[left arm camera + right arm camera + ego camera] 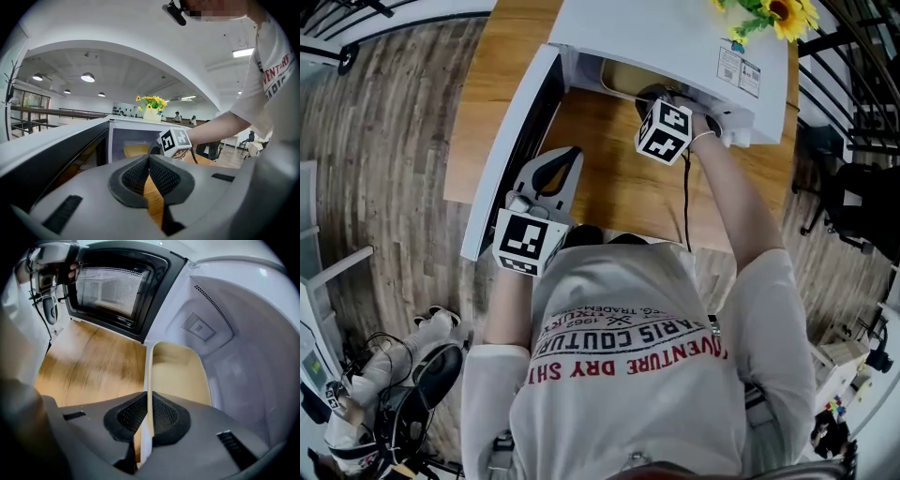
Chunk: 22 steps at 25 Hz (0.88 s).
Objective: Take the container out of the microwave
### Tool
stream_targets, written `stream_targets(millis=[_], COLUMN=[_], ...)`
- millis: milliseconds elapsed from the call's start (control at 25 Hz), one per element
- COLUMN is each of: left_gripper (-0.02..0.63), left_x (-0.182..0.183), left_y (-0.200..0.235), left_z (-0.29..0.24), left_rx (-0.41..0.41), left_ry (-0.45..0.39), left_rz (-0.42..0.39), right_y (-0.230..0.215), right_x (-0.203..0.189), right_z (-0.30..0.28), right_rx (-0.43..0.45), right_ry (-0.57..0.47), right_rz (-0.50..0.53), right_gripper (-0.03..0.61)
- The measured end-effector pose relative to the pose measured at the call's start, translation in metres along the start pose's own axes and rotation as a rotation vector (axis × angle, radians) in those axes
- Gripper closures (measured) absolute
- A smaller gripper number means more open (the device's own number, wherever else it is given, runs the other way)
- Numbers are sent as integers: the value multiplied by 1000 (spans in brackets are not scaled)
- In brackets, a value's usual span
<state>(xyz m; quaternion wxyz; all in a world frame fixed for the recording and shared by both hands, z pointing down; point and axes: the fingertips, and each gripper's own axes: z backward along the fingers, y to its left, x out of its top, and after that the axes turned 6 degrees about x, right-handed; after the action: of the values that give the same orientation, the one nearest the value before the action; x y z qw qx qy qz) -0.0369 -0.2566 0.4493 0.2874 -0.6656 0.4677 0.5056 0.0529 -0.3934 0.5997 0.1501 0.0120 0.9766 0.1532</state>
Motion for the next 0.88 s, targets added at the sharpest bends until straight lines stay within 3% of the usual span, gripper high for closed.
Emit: stream_targets(millis=[160,560,880], left_gripper=[597,597,597], left_x=[0,8,25], left_y=[-1,-8,-16], left_z=[4,22,36], left_rx=[-4,6,11], left_ry=[-1,-41,-88], left_rz=[-1,-12,-38], right_y=[11,61,89], right_x=[5,18,33], right_z=[10,62,129], right_rx=[20,74,64], right_ry=[-26,-127,-347], right_rz=[-6,-159,-286], right_gripper=[540,545,546])
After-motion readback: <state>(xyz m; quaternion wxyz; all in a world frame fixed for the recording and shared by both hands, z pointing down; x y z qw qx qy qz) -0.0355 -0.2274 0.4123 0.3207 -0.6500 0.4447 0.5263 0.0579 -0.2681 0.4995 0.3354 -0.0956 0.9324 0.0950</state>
